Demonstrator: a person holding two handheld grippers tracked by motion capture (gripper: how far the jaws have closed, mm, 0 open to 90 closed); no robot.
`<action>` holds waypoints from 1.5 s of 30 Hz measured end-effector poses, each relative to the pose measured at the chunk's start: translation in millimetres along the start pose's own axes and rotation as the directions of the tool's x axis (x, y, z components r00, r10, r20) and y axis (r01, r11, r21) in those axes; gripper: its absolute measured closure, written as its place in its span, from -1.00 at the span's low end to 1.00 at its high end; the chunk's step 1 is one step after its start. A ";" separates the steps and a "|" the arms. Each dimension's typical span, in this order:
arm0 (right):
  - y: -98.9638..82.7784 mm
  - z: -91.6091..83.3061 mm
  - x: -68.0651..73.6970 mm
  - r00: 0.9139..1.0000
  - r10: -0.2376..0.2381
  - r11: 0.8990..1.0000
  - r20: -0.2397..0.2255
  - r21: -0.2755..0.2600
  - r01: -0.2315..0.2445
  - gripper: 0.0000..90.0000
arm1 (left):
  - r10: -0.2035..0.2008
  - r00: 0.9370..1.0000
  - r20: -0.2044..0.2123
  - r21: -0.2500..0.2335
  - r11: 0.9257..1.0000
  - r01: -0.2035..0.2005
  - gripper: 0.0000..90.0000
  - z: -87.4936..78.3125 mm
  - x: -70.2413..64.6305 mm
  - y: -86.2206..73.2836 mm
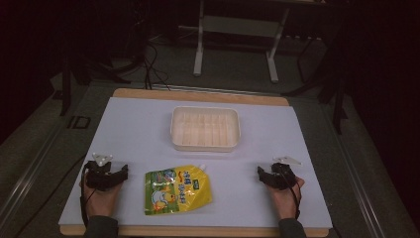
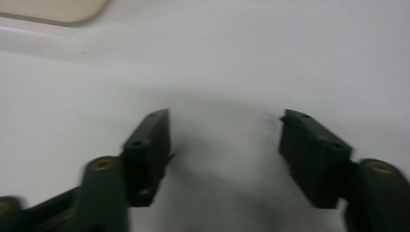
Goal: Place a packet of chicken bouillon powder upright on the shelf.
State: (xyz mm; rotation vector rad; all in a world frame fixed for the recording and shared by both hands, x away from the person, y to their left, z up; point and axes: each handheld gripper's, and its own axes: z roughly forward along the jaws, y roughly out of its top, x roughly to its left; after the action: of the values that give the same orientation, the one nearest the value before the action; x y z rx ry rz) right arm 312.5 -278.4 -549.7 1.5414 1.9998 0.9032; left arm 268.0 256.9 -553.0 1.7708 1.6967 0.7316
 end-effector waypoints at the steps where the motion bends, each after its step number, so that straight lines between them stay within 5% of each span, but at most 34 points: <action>1: 0.2 -1.0 0.7 1.000 0.004 1.000 -0.012 0.007 -0.003 -0.12 | -0.006 1.000 0.011 -0.007 1.000 0.006 -0.06 -0.9 0.4 -0.5; 8: 1.2 -5.7 10.4 0.996 -0.009 1.000 -0.087 0.015 0.010 -0.04 | 0.032 0.998 0.048 -0.014 0.999 -0.031 0.08 0.3 -5.0 0.2; 12: 2.5 -13.0 20.8 0.986 -0.036 0.999 -0.160 0.013 0.039 0.03 | 0.026 0.998 0.057 -0.027 0.999 -0.025 0.10 0.1 -4.4 0.2; 21: 4.1 -21.1 44.3 0.955 -0.064 0.998 -0.289 0.008 0.069 0.05 | 0.040 0.998 0.057 -0.054 0.998 -0.037 0.18 -0.5 -5.9 -0.2; 29: 1.2 -22.1 68.0 0.915 -0.063 0.996 -0.399 0.028 0.080 0.02 | 0.054 0.997 0.055 -0.059 0.997 -0.051 0.22 -1.2 -6.8 -0.3; 35: 0.9 -21.3 80.9 0.905 -0.090 0.993 -0.416 0.029 0.112 0.02 | 0.067 0.997 0.049 -0.060 0.996 -0.064 0.22 -1.1 -8.2 -0.4; 45: 1.2 -20.3 99.2 0.876 -0.096 0.991 -0.473 0.033 0.126 0.03 | 0.077 0.996 0.041 -0.060 0.995 -0.075 0.22 -1.2 -10.0 -0.4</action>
State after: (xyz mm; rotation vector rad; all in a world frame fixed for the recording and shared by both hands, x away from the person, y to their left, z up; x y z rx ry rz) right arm 272.4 -187.3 -531.5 1.3054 2.4441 1.2742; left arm 266.5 247.0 -552.4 1.8059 1.5715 0.7629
